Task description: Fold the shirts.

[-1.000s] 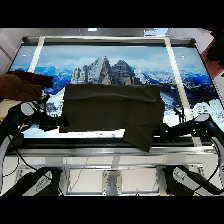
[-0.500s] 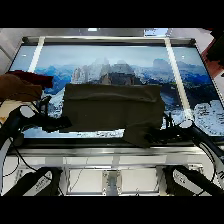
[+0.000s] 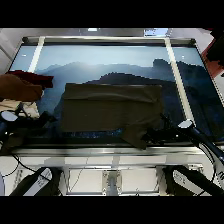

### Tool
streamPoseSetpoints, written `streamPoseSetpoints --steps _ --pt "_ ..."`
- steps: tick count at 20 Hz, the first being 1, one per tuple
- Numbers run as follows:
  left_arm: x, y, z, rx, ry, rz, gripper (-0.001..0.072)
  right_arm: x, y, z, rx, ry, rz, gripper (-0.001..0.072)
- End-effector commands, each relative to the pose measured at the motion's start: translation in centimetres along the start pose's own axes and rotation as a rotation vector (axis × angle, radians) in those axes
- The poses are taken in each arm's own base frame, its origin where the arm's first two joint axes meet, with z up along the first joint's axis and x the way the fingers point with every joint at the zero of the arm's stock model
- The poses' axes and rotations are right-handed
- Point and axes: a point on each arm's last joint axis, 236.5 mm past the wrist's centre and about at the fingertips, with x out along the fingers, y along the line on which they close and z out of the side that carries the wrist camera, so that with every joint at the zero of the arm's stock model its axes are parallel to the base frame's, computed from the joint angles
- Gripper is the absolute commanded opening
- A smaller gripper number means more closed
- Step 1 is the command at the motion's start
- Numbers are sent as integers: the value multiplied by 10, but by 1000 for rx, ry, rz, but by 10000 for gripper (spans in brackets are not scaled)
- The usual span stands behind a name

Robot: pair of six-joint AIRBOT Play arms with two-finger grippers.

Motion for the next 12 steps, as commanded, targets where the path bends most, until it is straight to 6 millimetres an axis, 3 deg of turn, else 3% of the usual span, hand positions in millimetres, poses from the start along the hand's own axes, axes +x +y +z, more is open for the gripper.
streamPoseSetpoints --steps 1,3,6,10,12 --pt "2 24 -14 -174 71 -104 692 0 2 1 -7 -5 7 34" --pt "16 33 -36 -193 146 -133 691 0 2 2 -6 -9 7 34" --pt "31 12 -33 -230 151 -257 688 0 6 2 2 -10 24 34" --pt "40 2 -25 -228 128 -295 472 0 14 6 -3 -25 60 34" --pt "45 0 -23 -206 109 -276 456 -1 17 9 5 -40 73 34"
